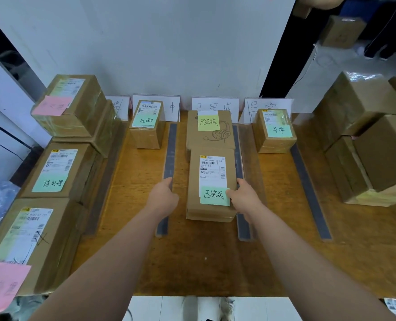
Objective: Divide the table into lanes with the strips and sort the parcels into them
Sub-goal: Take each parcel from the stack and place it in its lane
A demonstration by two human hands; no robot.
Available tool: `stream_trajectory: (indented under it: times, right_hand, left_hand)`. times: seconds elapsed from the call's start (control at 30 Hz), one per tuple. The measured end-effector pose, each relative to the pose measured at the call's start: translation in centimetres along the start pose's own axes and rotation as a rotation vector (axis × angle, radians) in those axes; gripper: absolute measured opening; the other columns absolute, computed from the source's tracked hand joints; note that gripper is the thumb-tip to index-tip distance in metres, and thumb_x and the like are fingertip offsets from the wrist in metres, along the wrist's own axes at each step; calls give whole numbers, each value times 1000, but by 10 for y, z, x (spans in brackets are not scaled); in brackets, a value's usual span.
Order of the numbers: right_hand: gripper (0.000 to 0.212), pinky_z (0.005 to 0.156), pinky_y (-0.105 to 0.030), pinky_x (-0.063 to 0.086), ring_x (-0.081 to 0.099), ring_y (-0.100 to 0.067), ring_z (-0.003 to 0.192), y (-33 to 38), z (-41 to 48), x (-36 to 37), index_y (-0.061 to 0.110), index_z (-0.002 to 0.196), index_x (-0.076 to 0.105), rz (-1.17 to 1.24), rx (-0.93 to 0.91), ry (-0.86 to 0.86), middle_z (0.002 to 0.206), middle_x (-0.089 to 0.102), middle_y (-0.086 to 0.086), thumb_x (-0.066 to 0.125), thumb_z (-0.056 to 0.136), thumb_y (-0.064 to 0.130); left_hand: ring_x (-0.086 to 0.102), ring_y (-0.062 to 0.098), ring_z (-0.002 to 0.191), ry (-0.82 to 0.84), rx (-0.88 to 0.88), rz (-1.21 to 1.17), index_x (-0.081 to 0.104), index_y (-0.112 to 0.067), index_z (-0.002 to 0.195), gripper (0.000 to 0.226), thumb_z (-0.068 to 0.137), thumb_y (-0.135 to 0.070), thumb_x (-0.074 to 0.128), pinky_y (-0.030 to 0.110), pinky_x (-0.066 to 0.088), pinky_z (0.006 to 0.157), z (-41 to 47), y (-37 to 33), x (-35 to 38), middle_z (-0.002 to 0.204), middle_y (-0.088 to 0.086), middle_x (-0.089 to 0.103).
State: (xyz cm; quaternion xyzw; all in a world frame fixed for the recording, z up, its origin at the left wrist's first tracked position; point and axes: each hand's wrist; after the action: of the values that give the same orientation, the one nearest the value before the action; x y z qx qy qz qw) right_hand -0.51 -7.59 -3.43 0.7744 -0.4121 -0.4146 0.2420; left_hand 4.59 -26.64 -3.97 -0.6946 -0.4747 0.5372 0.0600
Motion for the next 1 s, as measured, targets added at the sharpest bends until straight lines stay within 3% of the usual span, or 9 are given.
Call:
stream_trajectory:
  times: [0.1, 0.2, 0.37, 0.47, 0.6, 0.73, 0.87, 1.0]
  right_hand:
    - [40, 67, -28, 57, 57, -15, 95, 0, 0, 0, 15, 138, 41, -16, -21, -9, 132, 59, -5, 46, 99, 10]
    - [41, 68, -29, 56, 57, -15, 94, 0, -1, -1, 15, 139, 40, -20, -29, -5, 132, 59, -5, 46, 99, 10]
    - [44, 63, -25, 54, 58, -15, 93, 0, -3, -2, 14, 141, 37, -24, -26, -6, 133, 59, -5, 49, 99, 15]
    - [45, 60, -23, 53, 61, -17, 97, 1, -4, -2, 14, 141, 37, -27, -22, -9, 134, 59, -5, 52, 99, 16]
    - [49, 57, -21, 50, 62, -23, 112, 5, -7, -3, 13, 143, 36, -44, -36, -15, 136, 57, -7, 54, 98, 17]
    - [48, 66, -26, 53, 61, -24, 115, 6, -9, -4, 11, 142, 36, -65, -39, -27, 138, 55, -7, 54, 98, 17]
    - [46, 58, -21, 48, 58, -24, 119, 7, -13, -7, 9, 141, 37, -101, -52, -38, 140, 53, -9, 53, 99, 18]
    - [55, 81, -29, 51, 48, -25, 130, 9, -17, -11, 10, 147, 30, -149, -89, -77, 147, 46, -8, 54, 98, 22]
  left_hand:
    - [55, 23, 122, 15, -26, -36, 25, -17, 155, 71, 93, -7, 59, 38, 52, 97, 5, 6, 4, 149, 10, 45]
    - [61, 19, 109, 19, -27, -47, 30, -17, 153, 71, 91, -9, 62, 38, 55, 93, 9, 9, 5, 141, 10, 54]
    - [61, 21, 110, 16, -42, -61, 30, -19, 153, 74, 89, -11, 66, 34, 56, 86, 11, 11, 4, 138, 9, 56]
    - [62, 21, 110, 13, -27, -40, 31, -20, 153, 75, 87, -17, 68, 39, 57, 89, 10, 9, 3, 138, 8, 56]
    - [57, 24, 120, 2, -15, -31, 32, -17, 152, 75, 87, -23, 69, 40, 54, 93, 8, 6, -1, 143, 8, 52]
    - [48, 28, 133, -19, -14, -31, 27, -16, 154, 79, 88, -26, 69, 45, 48, 103, 4, 2, -4, 150, 9, 44]
    - [44, 28, 137, -47, -8, -35, 26, -17, 155, 79, 89, -27, 68, 45, 45, 107, 1, 0, -7, 154, 8, 40]
    - [39, 27, 140, -63, 41, -51, 25, -16, 155, 76, 92, -27, 66, 43, 41, 109, -7, -9, -15, 156, 6, 37]
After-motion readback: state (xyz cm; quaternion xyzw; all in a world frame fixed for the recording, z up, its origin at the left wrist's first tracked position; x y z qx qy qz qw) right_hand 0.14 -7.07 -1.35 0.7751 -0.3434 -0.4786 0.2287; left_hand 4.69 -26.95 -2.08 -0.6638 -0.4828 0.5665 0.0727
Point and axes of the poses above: each hand's wrist, its own z-axis towards the middle knuckle, its own x-axis out of the palm, y = z × x
